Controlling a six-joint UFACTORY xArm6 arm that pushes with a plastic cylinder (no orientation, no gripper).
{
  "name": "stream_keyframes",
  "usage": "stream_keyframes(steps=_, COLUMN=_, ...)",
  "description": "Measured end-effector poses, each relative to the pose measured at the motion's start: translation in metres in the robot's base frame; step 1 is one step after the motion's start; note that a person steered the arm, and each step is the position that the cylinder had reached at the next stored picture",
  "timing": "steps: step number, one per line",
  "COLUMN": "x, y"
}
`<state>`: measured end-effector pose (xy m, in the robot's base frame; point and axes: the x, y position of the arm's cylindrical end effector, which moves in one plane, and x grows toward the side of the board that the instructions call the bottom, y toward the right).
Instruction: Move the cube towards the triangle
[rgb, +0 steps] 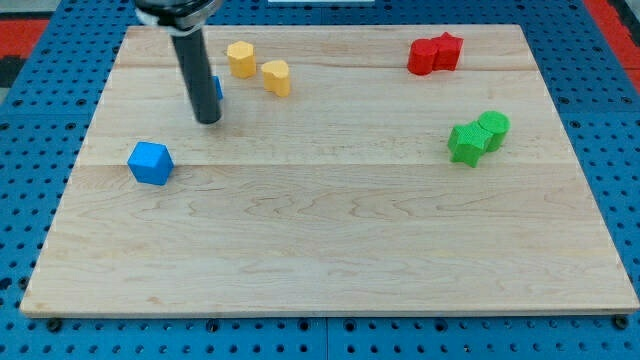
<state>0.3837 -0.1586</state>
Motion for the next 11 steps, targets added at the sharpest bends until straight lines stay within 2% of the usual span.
stream_keyframes(steps=1, x=-0.033, y=-0.034)
stream_keyframes(steps=2, x=-0.058, y=0.029)
stream_keyframes(steps=3, x=-0.052, y=0.010)
stream_keyframes(steps=4, x=-0.035, y=-0.088)
stream_keyframes(steps=5, x=-0.003, y=-0.141)
stream_keyframes(steps=6, x=0.059, y=-0.139)
stream_keyframes(steps=7, x=0.079, y=-0.132)
stream_keyframes(steps=9, x=0.075, y=0.011)
stream_keyframes(steps=10, x=-0.001, y=0.014)
stream_keyframes(steps=11, x=0.037, y=-0.003)
